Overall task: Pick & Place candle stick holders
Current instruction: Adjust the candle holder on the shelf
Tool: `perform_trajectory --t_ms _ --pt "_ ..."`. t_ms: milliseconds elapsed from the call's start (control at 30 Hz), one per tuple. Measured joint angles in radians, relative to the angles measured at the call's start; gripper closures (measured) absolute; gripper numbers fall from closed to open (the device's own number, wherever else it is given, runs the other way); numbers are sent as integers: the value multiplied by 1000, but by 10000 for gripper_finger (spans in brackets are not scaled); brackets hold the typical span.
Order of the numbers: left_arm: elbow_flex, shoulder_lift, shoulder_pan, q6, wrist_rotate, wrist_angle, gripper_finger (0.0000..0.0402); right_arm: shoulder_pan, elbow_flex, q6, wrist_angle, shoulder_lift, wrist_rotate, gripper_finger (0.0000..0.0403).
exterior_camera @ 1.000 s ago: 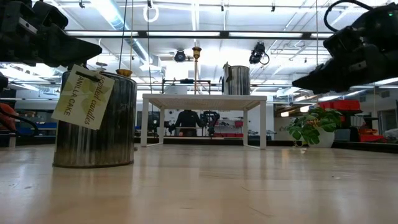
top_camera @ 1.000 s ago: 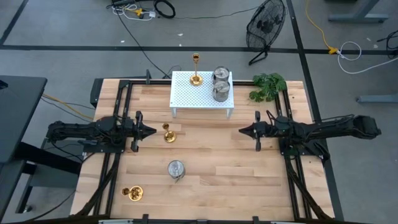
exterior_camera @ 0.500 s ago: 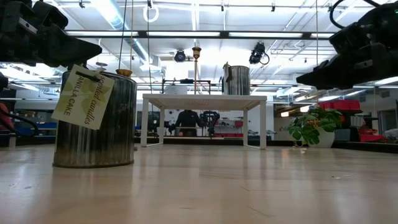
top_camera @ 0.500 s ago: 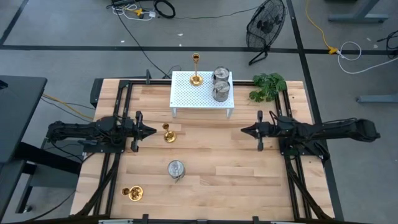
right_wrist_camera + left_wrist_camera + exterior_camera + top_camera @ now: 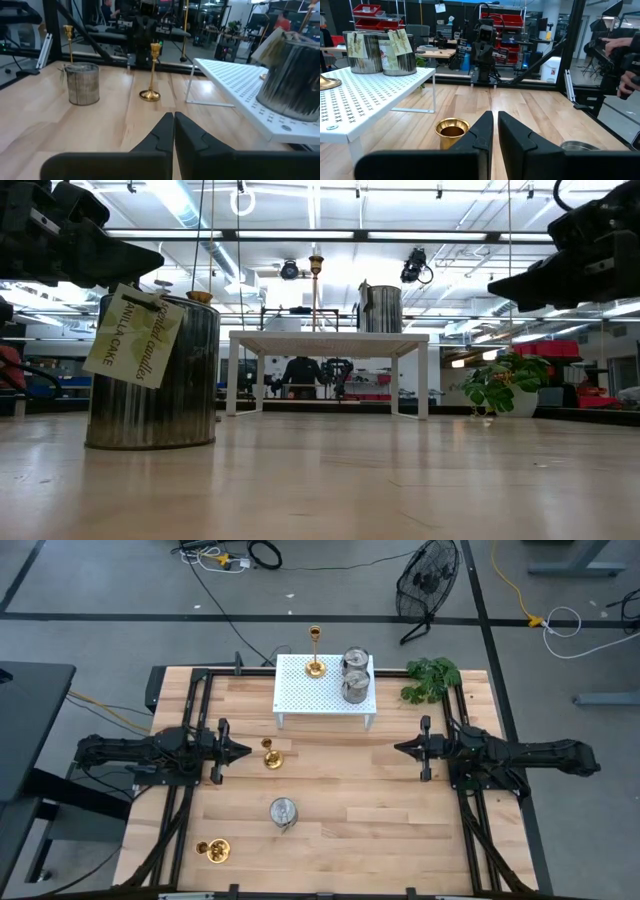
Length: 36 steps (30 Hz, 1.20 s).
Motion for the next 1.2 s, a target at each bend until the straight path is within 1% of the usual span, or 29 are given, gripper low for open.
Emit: perform_trajectory --t_ms 600,700,933,1200 --pt "0 0 0 0 0 0 369 0 0 0 -169 -198 0 385" --pt "0 0 0 0 0 0 369 0 0 0 -166 -221 0 385" --pt "0 0 0 0 0 0 369 0 1 0 -165 -251 1 385" --pt "0 0 0 0 0 0 369 1 1 0 -165 -251 0 385"
